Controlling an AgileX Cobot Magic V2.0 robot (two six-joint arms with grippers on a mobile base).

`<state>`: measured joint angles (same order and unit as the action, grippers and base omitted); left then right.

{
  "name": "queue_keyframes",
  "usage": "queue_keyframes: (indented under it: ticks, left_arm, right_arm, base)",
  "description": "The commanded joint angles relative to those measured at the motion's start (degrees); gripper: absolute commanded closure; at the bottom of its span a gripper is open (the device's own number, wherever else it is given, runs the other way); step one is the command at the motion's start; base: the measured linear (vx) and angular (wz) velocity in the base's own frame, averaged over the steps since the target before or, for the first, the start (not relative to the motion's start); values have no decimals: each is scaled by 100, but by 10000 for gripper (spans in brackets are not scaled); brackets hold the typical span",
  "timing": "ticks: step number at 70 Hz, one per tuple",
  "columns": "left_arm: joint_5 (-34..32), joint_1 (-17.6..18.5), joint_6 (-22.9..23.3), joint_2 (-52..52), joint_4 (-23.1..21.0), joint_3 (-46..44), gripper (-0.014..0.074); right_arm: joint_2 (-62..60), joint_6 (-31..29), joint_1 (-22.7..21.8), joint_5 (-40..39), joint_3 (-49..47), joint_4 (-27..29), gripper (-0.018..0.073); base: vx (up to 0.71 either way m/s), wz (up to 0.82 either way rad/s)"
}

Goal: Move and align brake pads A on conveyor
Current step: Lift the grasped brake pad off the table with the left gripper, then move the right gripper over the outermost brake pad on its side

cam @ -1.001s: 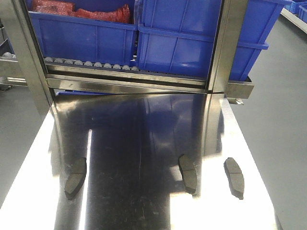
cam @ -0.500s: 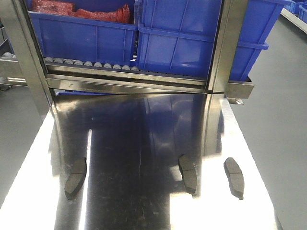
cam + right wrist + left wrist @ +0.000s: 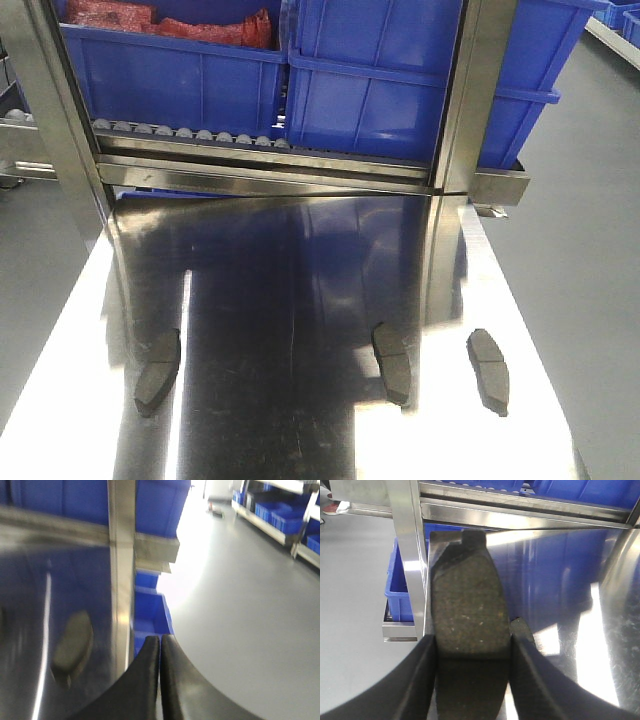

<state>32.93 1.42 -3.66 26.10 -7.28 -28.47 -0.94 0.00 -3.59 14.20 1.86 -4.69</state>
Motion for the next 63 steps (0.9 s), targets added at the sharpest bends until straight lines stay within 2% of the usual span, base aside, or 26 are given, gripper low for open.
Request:
queue_keyframes:
  ticks: [1,6,13,31,45,63]
  left_arm:
    - [-487,41,1,13,-88,-163,603]
    - [-487,41,1,13,-88,-163,603]
    - [-487,41,1,13,-88,-163,603]
    - [-487,41,1,13,-88,-163,603]
    - [-487,41,1,13,-88,-163,603]
    - [-487,41,1,13,-88,-163,603]
  right_arm:
    - [-33,50,-34,-1317,15,91,565]
    - [-27,50,-34,-1667,-129,91,564]
    - [179,55,-34,-1514,-554,145,564]
    - [1986,50,-34,-354,-2030,606,564]
    - [3284,-40,-34,930,-2979,755,564]
    - [3960,-55,-34,1420,-3099,670,561]
  base:
    - [0,0]
    - [0,0]
    - [0,0]
    - [0,0]
    - [0,0]
    - [0,0]
